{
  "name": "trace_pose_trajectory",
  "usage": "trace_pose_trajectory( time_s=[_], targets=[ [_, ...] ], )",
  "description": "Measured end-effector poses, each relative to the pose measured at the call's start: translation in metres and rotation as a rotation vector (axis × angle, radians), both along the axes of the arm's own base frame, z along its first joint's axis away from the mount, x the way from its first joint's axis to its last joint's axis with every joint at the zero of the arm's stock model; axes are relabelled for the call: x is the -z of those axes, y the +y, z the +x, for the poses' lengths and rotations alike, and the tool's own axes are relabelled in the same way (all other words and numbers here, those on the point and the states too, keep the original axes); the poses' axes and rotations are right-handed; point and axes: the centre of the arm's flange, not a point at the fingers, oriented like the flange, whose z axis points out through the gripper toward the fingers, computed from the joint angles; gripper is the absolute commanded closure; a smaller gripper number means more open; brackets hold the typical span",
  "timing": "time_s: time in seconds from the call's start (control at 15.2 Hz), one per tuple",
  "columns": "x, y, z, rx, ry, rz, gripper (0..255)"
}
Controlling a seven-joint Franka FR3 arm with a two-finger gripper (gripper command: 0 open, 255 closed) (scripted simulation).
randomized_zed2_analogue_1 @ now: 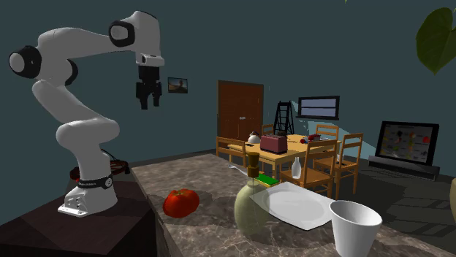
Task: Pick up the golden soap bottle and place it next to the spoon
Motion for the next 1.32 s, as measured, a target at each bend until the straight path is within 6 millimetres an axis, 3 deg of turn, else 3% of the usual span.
trace_pose_trajectory(
  time_s=[0.2, 1.32],
  targets=[
    [0.006, -0.004, 0.013, 0.007, -0.002, -0.003, 0],
    [0.069, -0.058, 0.206, 0.097, -0.041, -0.048, 0]
  ],
)
